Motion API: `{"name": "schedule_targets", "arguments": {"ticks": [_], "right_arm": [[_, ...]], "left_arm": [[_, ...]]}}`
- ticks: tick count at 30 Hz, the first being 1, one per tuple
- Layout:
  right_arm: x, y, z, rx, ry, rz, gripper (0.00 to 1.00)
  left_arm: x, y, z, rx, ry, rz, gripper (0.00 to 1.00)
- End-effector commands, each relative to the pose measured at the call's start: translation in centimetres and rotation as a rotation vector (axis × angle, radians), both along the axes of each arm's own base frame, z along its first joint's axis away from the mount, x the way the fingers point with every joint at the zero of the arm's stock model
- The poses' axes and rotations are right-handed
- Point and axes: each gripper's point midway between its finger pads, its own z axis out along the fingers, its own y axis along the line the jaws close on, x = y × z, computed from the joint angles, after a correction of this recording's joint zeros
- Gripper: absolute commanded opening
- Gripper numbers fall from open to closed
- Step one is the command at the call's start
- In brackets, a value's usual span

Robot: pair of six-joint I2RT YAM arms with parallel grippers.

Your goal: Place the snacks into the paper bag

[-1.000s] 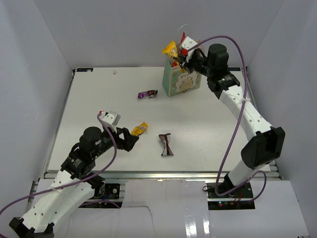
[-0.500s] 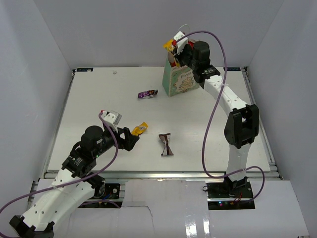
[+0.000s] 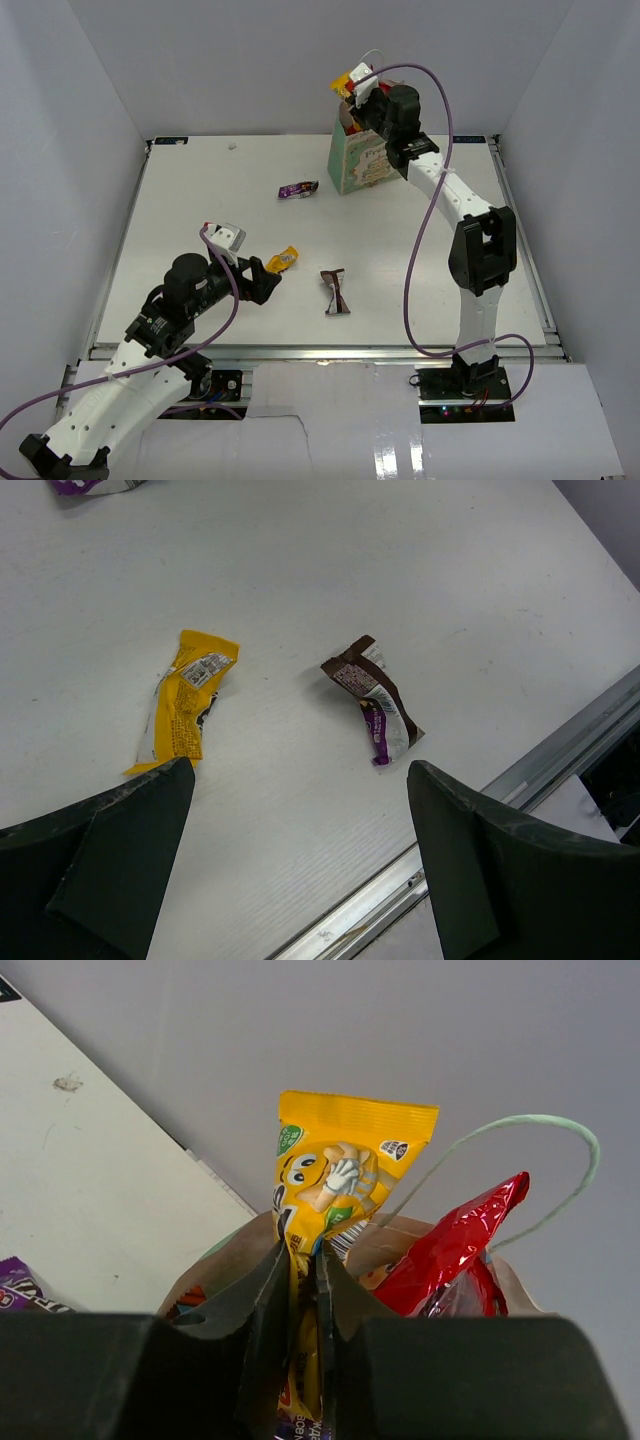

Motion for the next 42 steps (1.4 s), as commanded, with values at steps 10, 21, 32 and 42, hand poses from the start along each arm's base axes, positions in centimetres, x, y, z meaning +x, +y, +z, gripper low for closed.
{"name": "schedule_targets", "arguments": {"ticks": [10,21,32,42], "right_arm": [[-2.7,-0.4,2.9,0.037,-0.06,0.042,0.59],[-16.0,-0.6,10.7,0.016,-0.029,0.339,0.86],[-36.0,-3.6,-12.4,-0.142,0.607,0.771,0.88],[-36.9,-7.1,-13.7,-0.053,0.559,0.684,0.89]], "left_arm": [[-0.1,-0.5,0.2,-0.004,-0.016,-0.033,0.98],[0.5,-1.0,-1.4,0.024,0.046,-0.035,0.98],[4.0,-1.5,-6.2,0.132,0.272,0.094,0.98],[9.8,-1.5,-11.2,0.46,0.345,0.153,0.95]]}}
